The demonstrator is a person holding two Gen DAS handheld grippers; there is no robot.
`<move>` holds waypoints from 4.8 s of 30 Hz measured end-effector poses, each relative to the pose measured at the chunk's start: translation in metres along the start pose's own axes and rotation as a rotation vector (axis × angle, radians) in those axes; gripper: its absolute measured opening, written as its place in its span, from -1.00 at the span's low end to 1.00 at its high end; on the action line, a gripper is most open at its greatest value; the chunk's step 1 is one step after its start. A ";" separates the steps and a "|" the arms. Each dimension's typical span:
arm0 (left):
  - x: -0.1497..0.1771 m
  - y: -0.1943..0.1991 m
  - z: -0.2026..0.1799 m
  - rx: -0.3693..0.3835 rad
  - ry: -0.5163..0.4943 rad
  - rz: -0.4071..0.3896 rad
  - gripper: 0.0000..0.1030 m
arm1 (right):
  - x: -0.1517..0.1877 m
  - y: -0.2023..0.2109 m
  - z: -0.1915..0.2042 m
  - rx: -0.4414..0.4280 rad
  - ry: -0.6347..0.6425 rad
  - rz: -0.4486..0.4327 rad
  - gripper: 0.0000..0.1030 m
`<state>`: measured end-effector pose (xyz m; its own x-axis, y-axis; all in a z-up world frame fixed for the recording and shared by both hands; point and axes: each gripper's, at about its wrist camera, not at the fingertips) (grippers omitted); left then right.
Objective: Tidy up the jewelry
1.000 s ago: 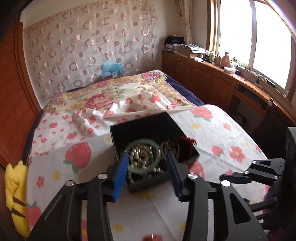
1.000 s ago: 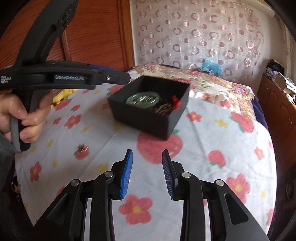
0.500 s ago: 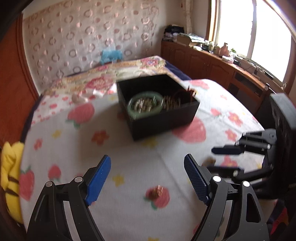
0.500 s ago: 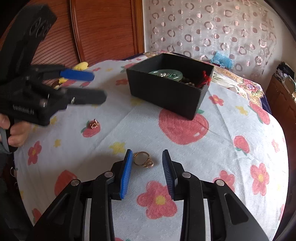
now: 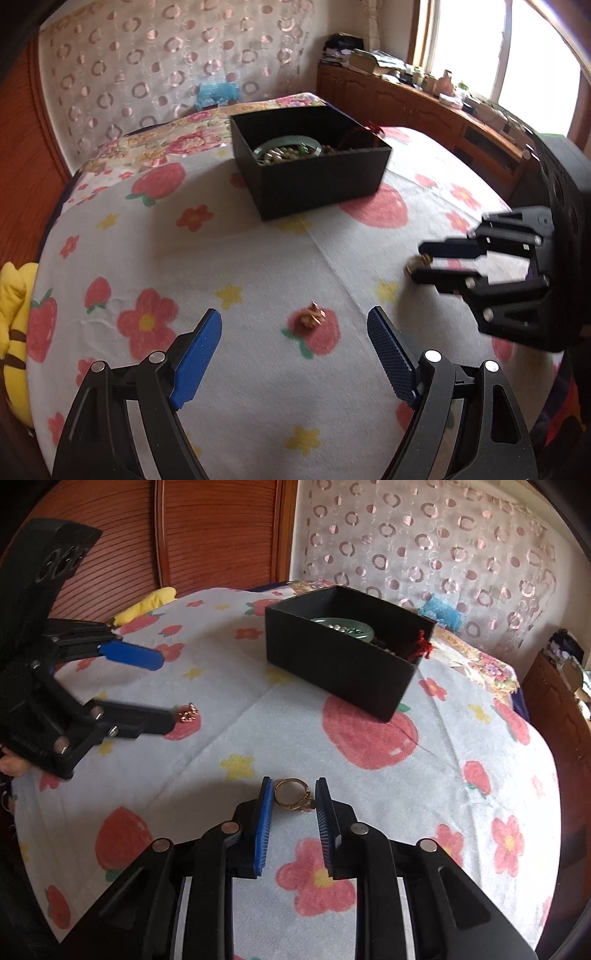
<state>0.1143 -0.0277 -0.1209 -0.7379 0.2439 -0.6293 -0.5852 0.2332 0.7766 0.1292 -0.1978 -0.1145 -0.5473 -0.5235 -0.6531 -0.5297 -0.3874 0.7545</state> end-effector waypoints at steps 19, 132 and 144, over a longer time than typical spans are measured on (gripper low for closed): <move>-0.002 -0.014 -0.018 -0.005 -0.057 0.014 -0.72 | -0.005 0.014 -0.012 -0.013 -0.045 -0.034 -0.51; -0.019 0.092 -0.002 -0.228 0.173 -0.328 0.85 | -0.010 0.108 -0.020 0.259 -0.384 -0.404 0.95; -0.018 0.093 -0.004 -0.233 0.168 -0.335 0.85 | -0.009 0.108 -0.022 0.267 -0.385 -0.405 0.95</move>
<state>0.0722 -0.0145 -0.0371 -0.5278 0.0297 -0.8488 -0.8474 0.0502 0.5286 0.0910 -0.2517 -0.0259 -0.4370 -0.0435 -0.8984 -0.8611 -0.2683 0.4319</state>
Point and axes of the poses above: each gripper's, at about its wrist camera, not at the fingertips, and y roughly against the way its jaws point, z to its left, x to its underside, and after that the axes turned 1 degree about -z, right-handed
